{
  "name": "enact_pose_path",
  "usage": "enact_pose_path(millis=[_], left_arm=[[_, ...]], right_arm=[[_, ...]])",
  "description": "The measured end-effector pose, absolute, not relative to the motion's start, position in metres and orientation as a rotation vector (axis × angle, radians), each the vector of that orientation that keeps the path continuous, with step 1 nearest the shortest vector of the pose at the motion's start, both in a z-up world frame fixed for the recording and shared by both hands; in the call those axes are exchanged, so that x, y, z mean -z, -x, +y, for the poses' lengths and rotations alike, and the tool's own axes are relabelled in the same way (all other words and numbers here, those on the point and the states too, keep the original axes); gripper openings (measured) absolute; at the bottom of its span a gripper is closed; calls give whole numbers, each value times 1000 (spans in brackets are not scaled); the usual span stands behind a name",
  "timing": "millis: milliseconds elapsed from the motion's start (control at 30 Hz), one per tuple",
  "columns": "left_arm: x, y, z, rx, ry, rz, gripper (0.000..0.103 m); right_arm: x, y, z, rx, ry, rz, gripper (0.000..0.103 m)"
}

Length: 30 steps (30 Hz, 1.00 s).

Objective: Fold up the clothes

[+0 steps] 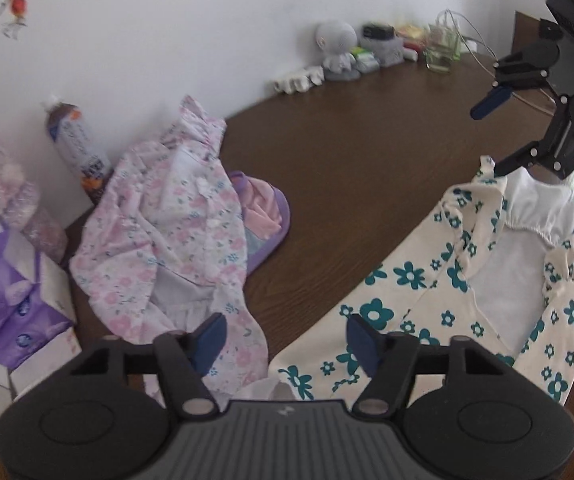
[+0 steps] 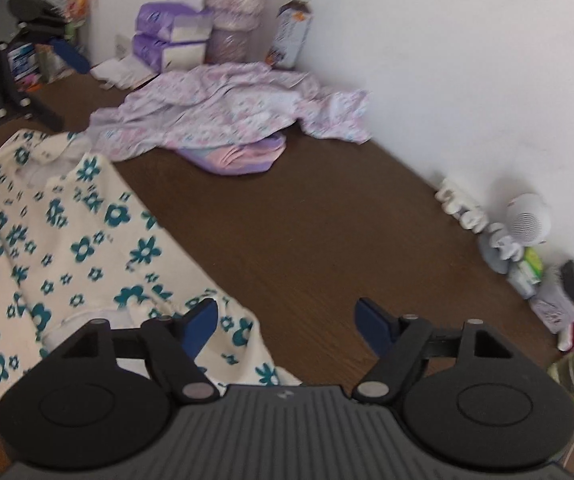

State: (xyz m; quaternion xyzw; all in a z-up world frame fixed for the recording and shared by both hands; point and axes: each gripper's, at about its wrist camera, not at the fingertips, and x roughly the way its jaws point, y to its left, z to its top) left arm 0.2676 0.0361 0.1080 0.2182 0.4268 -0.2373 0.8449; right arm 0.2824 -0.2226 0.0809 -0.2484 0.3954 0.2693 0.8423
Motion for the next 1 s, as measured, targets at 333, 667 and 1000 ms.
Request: enact_pose_path(millis=[333, 667, 1000], left_arm=[[-61, -302, 40, 674, -459, 990, 37], [-41, -327, 45, 756, -446, 1067, 35], [-38, -333, 37, 824, -537, 1110, 26]], right_arm=[[-43, -322, -230, -756, 476, 985, 48], [-15, -348, -241, -858, 416, 1080, 42], [-8, -358, -234, -920, 458, 1139, 36]])
